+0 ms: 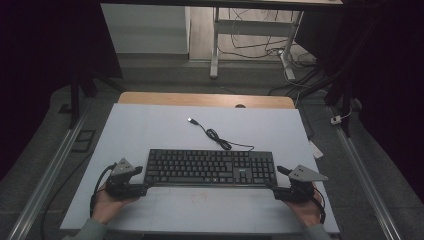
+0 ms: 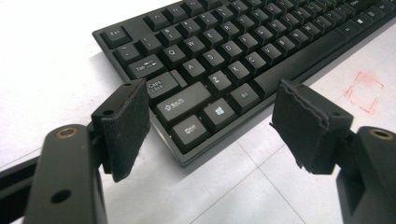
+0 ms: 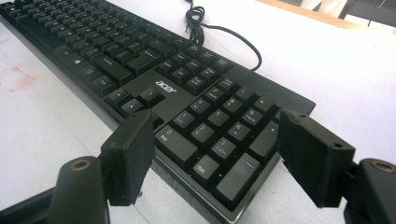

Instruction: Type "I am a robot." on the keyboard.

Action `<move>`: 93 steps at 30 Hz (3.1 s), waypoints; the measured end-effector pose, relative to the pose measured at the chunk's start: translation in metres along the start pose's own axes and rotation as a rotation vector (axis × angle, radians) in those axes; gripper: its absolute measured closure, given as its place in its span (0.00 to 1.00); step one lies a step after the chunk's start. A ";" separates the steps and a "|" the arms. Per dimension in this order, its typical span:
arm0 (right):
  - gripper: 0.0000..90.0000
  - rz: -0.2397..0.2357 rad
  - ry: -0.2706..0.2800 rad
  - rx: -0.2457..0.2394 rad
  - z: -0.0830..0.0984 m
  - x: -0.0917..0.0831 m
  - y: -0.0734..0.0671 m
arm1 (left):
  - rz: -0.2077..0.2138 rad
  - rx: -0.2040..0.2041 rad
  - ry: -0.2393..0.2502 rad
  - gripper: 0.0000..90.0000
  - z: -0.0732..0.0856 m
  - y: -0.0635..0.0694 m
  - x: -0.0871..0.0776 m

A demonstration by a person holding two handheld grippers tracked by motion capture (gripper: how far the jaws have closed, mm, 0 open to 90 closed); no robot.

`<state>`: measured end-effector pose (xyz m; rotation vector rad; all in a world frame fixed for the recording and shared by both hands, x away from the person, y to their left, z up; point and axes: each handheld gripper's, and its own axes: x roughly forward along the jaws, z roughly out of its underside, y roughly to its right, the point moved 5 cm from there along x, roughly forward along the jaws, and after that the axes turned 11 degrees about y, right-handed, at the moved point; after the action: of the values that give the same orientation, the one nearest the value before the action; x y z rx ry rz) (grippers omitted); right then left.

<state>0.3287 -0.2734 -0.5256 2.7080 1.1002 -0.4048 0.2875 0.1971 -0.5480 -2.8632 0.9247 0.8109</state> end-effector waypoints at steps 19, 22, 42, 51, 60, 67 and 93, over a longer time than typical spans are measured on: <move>0.38 -0.037 0.018 0.020 -0.013 0.012 -0.009 | -0.005 0.007 0.023 0.40 -0.024 0.002 0.011; 0.43 -0.058 0.016 0.015 -0.017 0.019 -0.015 | -0.002 0.008 0.017 0.43 -0.024 0.003 0.014; 1.00 -0.165 -0.016 -0.017 -0.042 0.060 -0.048 | 0.002 0.009 -0.005 0.49 -0.017 0.004 0.020; 1.00 -0.199 -0.004 -0.040 -0.066 0.089 -0.066 | 0.002 0.025 0.008 0.68 -0.017 0.002 0.018; 1.00 -0.239 0.015 -0.025 -0.076 0.118 -0.084 | -0.003 0.045 0.000 0.89 -0.015 0.002 0.020; 0.99 -0.261 -0.001 -0.017 -0.072 0.135 -0.092 | -0.007 0.051 -0.013 0.98 -0.011 0.000 0.023; 0.99 -0.281 -0.069 -0.035 -0.059 0.165 -0.104 | -0.042 0.053 -0.060 0.98 0.000 -0.012 0.033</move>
<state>0.3793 -0.0763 -0.5304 2.4943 1.4574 -0.5109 0.3165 0.1889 -0.5656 -2.7871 0.8633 0.8499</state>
